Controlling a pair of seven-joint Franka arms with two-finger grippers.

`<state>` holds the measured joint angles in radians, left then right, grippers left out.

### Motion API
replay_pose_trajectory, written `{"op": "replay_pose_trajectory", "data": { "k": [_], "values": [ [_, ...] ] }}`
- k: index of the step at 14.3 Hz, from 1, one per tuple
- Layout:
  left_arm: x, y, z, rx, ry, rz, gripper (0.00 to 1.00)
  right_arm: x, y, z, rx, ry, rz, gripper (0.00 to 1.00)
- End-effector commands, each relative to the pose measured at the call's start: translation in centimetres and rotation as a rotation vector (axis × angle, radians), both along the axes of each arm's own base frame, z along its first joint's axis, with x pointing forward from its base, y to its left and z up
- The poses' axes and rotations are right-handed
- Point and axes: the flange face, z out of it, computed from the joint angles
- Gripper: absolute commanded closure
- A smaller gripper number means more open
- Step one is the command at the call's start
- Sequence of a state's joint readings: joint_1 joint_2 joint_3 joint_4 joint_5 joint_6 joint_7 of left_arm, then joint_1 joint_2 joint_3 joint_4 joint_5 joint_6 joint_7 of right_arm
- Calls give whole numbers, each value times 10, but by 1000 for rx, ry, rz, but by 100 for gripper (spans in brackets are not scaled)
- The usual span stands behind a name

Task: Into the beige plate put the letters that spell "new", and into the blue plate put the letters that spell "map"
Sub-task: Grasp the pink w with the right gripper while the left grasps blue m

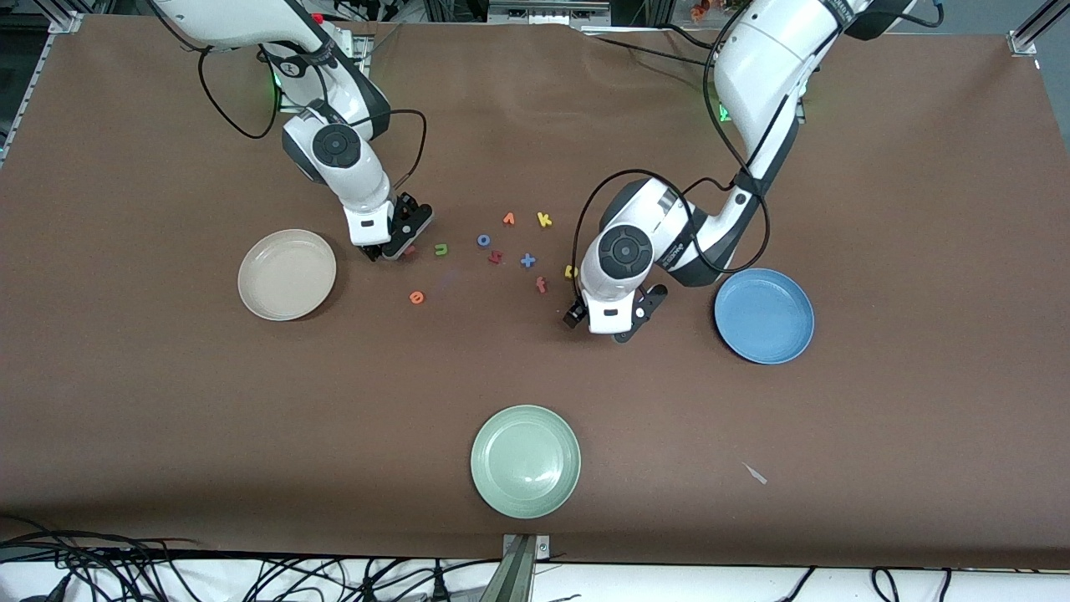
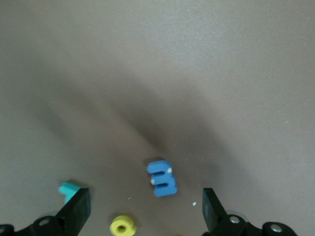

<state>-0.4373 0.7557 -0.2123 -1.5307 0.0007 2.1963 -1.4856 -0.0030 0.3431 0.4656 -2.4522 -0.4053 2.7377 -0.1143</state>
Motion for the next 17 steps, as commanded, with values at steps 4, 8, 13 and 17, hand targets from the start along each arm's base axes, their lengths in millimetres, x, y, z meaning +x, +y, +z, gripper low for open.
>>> {"op": "replay_pose_trajectory", "data": {
  "k": [4,8,13,17],
  "values": [
    [1,-16,-23,-16,-33,31,0,-2,-1,-7,10,-3,34,31],
    [-5,-18,-35,-7,-23,22,4,-3,1,-8,11,-3,43,50],
    [-8,-16,-42,51,-57,-26,92,-1,3,-11,24,-6,44,61],
    [-8,-17,-39,49,-57,-28,100,-2,4,-15,32,-5,55,67]
  ]
}}
